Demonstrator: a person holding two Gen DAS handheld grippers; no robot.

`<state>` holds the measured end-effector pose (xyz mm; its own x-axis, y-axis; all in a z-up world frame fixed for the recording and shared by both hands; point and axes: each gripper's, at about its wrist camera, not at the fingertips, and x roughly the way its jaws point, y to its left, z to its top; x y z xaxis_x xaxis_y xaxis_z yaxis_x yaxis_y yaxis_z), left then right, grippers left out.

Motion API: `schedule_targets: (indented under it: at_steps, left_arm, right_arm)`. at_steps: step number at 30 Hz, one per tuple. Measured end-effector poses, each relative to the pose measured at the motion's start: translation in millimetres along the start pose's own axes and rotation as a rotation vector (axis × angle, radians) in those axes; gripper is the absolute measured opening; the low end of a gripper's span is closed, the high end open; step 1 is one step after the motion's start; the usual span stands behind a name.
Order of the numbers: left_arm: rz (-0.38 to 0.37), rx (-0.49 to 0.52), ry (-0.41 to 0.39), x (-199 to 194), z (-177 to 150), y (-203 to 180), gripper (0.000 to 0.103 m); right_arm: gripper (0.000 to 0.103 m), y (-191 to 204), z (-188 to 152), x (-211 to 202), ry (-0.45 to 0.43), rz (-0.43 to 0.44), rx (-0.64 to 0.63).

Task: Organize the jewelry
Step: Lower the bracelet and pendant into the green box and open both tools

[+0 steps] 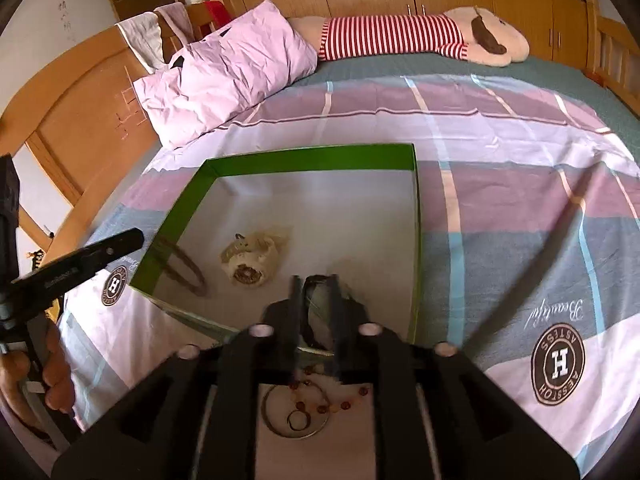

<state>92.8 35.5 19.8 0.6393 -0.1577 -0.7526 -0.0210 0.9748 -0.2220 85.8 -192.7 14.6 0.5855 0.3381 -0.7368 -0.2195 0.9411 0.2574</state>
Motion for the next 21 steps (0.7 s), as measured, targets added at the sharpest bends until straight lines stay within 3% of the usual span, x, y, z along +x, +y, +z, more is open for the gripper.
schedule_targets:
  at_steps: [2,5,8,11,14,21]
  left_arm:
    - [-0.019,-0.002,0.007,-2,-2,0,0.043]
    - [-0.031,0.03,0.021,-8,-8,-6,0.047]
    - [-0.067,0.067,0.088,-10,-22,-15,0.049]
    - [-0.063,0.124,0.171,-3,-43,-29,0.049]
    - [-0.035,0.16,0.215,7,-55,-39,0.053]
    - [0.003,0.132,0.278,19,-61,-30,0.07]
  right_arm:
    - [0.028,-1,0,-7,0.0,0.029,0.018]
    - [0.034,-2,-2,-16,0.03,0.085,0.032]
    - [0.034,1,-13,-16,0.137,0.125,0.018]
    - [0.033,3,-30,-1,0.246,0.054,-0.017]
    - [0.033,-9,-43,23,0.326,-0.027,0.025]
    - [0.033,-14,-50,58,0.359,-0.119,0.019]
